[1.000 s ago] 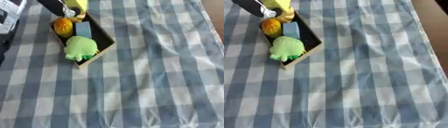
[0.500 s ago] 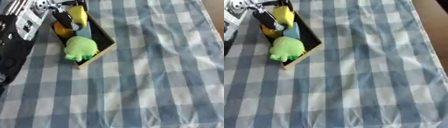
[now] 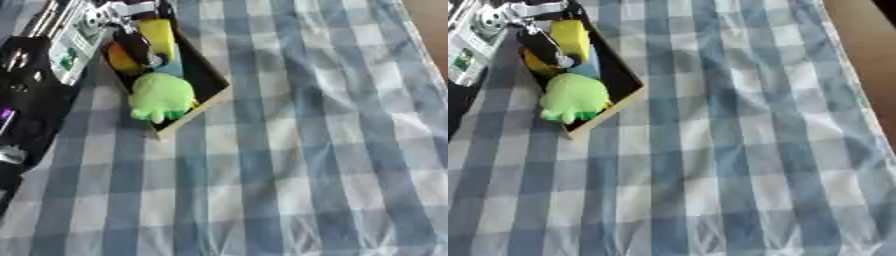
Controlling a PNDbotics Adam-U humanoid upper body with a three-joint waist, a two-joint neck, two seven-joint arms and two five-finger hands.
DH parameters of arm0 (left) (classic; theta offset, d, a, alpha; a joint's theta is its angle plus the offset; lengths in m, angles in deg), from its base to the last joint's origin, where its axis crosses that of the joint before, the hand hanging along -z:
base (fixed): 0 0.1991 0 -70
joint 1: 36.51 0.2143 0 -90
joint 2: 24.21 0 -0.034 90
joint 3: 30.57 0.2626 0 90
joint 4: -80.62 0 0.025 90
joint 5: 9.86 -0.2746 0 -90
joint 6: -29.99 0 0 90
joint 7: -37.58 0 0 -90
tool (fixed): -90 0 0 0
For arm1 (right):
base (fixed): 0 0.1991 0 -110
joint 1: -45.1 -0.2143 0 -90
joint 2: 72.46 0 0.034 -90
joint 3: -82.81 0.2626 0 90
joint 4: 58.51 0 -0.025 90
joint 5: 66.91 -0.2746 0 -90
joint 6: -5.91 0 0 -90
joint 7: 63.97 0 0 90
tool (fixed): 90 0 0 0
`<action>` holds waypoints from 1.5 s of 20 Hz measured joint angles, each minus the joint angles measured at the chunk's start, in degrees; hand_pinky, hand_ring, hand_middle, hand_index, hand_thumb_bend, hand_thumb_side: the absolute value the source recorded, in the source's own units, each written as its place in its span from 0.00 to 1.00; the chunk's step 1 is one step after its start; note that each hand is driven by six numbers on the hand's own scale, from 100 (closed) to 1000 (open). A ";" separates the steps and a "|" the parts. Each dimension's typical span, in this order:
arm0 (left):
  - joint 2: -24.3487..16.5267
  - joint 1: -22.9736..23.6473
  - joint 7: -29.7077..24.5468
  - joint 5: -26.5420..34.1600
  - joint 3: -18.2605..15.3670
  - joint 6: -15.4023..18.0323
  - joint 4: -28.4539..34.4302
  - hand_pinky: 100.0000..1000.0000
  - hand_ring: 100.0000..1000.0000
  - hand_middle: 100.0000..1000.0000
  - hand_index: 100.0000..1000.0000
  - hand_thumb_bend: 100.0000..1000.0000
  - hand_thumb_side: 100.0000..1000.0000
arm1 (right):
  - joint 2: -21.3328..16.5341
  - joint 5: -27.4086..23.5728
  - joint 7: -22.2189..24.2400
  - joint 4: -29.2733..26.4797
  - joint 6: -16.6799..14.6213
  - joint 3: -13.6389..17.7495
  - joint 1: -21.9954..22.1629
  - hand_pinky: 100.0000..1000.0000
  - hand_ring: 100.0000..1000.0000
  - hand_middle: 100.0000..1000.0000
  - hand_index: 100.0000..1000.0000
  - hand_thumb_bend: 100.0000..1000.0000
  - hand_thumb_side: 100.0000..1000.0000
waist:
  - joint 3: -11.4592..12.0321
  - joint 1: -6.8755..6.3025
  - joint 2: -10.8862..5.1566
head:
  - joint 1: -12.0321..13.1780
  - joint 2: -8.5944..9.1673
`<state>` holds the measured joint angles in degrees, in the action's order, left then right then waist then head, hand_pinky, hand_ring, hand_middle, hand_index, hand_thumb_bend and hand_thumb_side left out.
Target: Pick up objects on the table and place them in the box.
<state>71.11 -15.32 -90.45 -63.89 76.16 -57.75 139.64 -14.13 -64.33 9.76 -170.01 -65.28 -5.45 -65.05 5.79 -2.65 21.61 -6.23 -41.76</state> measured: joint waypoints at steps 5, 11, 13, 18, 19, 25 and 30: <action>0.07 -0.05 0.02 -1.58 -0.38 -0.01 -0.71 0.88 0.86 0.84 0.90 0.63 0.02 | 0.00 0.00 0.01 0.02 -0.01 0.00 0.06 0.93 0.84 0.75 0.81 0.00 0.78 | 0.00 -0.06 0.00 | 0.00 0.00; 0.07 -0.20 -1.34 -3.77 -0.65 0.52 -0.48 0.89 0.88 0.86 0.92 0.69 0.10 | 0.00 0.01 0.06 0.20 -0.06 0.00 0.26 0.92 0.84 0.75 0.80 0.00 0.78 | 0.14 -0.06 0.00 | -0.01 0.00; 0.06 -0.20 -1.54 -3.95 -0.78 0.53 -0.08 0.89 0.88 0.86 0.92 0.68 0.13 | 0.00 0.03 0.10 0.34 -0.09 0.00 0.52 0.92 0.84 0.75 0.80 0.00 0.78 | 0.23 -0.06 0.00 | -0.02 0.00; -0.22 -0.44 -2.09 -2.68 -1.10 0.41 1.87 0.91 0.89 0.87 0.93 0.69 0.21 | 0.00 0.06 0.10 0.37 -0.10 0.00 0.57 0.92 0.84 0.75 0.80 0.00 0.78 | 0.58 -0.06 0.00 | -0.20 0.00; -0.47 -0.60 -2.29 -2.26 -1.17 0.32 2.26 0.91 0.89 0.87 0.93 0.70 0.24 | 0.00 0.07 0.10 0.38 -0.10 0.00 0.58 0.92 0.84 0.75 0.80 0.00 0.78 | 0.59 -0.06 0.00 | -0.26 0.00; -1.28 -1.29 -2.95 -0.50 -1.83 -0.14 4.56 0.91 0.89 0.87 0.93 0.67 0.32 | 0.00 0.09 0.06 0.58 -0.14 0.01 0.93 0.92 0.84 0.75 0.80 0.00 0.78 | 0.74 -0.06 0.00 | -0.53 0.00; -2.11 -1.34 -3.06 1.56 -2.56 -0.53 7.19 0.90 0.89 0.86 0.93 0.64 0.31 | 0.00 0.09 -0.08 0.69 -0.28 0.04 1.03 0.92 0.84 0.75 0.80 0.00 0.78 | 0.97 -0.06 -0.07 | -0.68 -0.01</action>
<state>69.01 -16.67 -93.51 -62.33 73.59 -58.28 146.83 -14.13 -64.24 9.68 -169.32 -65.56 -5.41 -64.02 6.76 -2.71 21.54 -6.91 -41.77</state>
